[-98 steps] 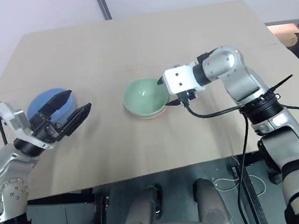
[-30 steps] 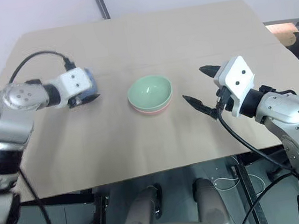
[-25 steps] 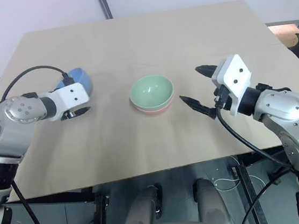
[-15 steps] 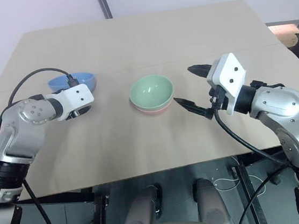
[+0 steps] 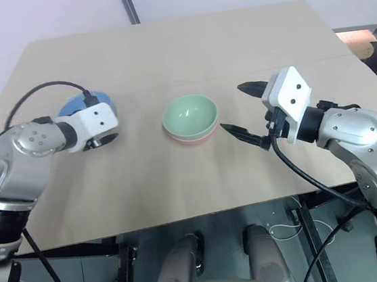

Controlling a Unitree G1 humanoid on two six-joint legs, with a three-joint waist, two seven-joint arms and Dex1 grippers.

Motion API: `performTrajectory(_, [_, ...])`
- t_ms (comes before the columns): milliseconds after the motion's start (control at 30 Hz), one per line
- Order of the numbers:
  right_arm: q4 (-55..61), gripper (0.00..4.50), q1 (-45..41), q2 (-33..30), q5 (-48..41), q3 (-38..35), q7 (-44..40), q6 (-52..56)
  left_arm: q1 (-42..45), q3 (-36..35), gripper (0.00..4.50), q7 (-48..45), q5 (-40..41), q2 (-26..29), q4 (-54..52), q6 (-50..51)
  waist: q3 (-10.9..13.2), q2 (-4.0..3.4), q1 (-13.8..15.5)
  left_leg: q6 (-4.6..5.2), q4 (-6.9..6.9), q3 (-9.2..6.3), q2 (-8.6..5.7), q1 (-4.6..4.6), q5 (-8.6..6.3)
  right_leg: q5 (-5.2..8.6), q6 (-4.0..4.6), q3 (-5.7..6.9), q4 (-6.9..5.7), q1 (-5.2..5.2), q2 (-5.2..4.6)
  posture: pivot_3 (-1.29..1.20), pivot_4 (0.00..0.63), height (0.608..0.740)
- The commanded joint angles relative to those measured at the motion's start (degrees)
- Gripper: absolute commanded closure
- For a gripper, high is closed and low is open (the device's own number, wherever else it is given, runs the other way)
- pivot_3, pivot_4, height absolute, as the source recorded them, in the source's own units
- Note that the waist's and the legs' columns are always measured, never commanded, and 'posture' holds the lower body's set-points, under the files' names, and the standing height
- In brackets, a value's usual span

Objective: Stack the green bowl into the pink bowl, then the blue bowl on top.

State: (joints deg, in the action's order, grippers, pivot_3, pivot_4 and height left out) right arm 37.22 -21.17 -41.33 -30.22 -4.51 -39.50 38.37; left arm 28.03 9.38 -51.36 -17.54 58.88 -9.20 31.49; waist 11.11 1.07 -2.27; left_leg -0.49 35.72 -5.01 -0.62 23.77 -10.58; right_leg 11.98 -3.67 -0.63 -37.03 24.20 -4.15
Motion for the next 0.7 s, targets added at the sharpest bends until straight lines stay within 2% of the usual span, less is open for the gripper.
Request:
performTrajectory(33, [0.3,0.00,-0.6,0.0,0.2,-0.3,-0.6,-2.3,-0.5,-1.4,1.48,2.4,-3.0,1.3,-0.5,0.4,0.0,0.00,0.1,0.00,0.00,0.00,0.00,0.00,0.00,0.00,0.00,0.00,0.00,0.00,0.00,0.00,0.150,0.740])
performTrajectory(167, [-0.5,0.00,-0.5,0.1,0.5,0.1,-1.0,-3.2,-0.9,-0.7,1.48,2.9,-4.2,0.7,-0.1,2.2,0.0,0.02,0.3,0.00,0.02,-0.01,-0.01,0.02,0.00,0.00,0.00,0.02,0.00,-0.01,-0.01,0.00,0.150,0.740])
performTrajectory(333, [0.2,0.00,0.1,-0.4,0.2,-0.5,-1.0,-3.0,-1.8,1.5,1.48,4.8,-5.8,-1.1,3.3,-0.2,0.0,0.02,0.3,0.00,0.02,-0.01,0.00,0.01,0.00,0.00,0.00,0.02,0.00,0.00,0.00,0.00,0.150,0.740])
performTrajectory(433, [0.4,0.00,0.3,-0.9,0.2,-0.9,-0.8,-2.6,-2.5,1.8,2.27,5.7,-5.8,-2.0,5.0,-2.4,0.0,0.02,0.2,0.00,0.02,0.01,0.00,0.01,0.00,0.00,0.00,-0.01,0.00,-0.01,-0.01,0.00,0.150,0.740])
performTrajectory(600, [0.3,0.00,0.0,-1.5,0.2,-1.6,-0.1,-2.1,-0.7,2.7,4.36,7.4,-6.6,-4.2,8.2,-5.1,0.0,0.02,0.3,0.00,0.03,0.00,0.00,0.02,0.00,0.00,0.00,0.00,0.00,0.00,0.00,0.00,0.150,0.740])
performTrajectory(700, [0.4,0.00,0.1,-2.1,0.1,-1.9,0.1,-2.2,0.6,1.4,4.44,7.9,-5.3,-5.7,8.5,-7.2,0.0,0.03,0.3,0.00,0.04,-0.01,0.00,0.03,0.00,-0.01,-0.01,0.00,-0.01,-0.01,-0.01,0.00,0.150,0.740])
